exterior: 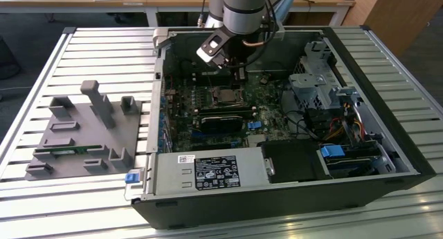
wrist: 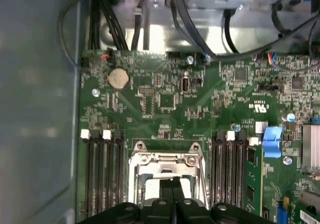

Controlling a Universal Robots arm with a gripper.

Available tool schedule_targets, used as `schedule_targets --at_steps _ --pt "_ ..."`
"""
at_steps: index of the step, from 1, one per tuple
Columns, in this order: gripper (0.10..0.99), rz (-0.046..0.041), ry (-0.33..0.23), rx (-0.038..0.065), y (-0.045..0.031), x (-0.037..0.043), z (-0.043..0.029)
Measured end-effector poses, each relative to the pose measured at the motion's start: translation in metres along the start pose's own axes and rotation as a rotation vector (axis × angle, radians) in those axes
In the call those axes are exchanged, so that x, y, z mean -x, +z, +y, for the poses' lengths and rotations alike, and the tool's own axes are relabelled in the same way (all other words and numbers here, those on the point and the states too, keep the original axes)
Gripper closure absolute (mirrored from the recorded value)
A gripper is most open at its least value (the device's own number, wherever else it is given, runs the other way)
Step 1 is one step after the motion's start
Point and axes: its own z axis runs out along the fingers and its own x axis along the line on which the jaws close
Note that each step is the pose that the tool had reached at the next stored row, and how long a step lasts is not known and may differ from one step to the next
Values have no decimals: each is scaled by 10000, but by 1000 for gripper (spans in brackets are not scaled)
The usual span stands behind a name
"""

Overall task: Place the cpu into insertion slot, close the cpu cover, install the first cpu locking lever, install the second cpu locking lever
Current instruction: 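Close the cpu cover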

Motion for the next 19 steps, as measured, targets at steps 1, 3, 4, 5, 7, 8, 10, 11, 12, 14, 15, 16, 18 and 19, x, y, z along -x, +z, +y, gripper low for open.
schedule_targets --at_steps 1,3,4,5,7,8,10,11,12,14,15,16,18,19 --pt "973 0 0 0 17 2 -11" --pt "973 0 -2 1 35 3 -54" --pt "973 1 -2 0 43 3 -77" --pt "973 1 -2 -4 54 3 -96" --pt "973 -1 -1 -35 75 3 -113" --pt "973 -1 -1 -42 84 3 -127" --pt "973 -2 -1 -53 99 4 -164" --pt "973 -2 -1 -58 107 4 -183" --pt "973 -2 0 -62 114 4 -199" --pt "973 -4 0 -66 117 5 -237" --pt "973 -3 0 -65 119 4 -253" --pt "973 -1 0 -64 122 4 -263" --pt "973 0 0 -63 136 4 -280" --pt "973 -2 0 -64 144 4 -287"
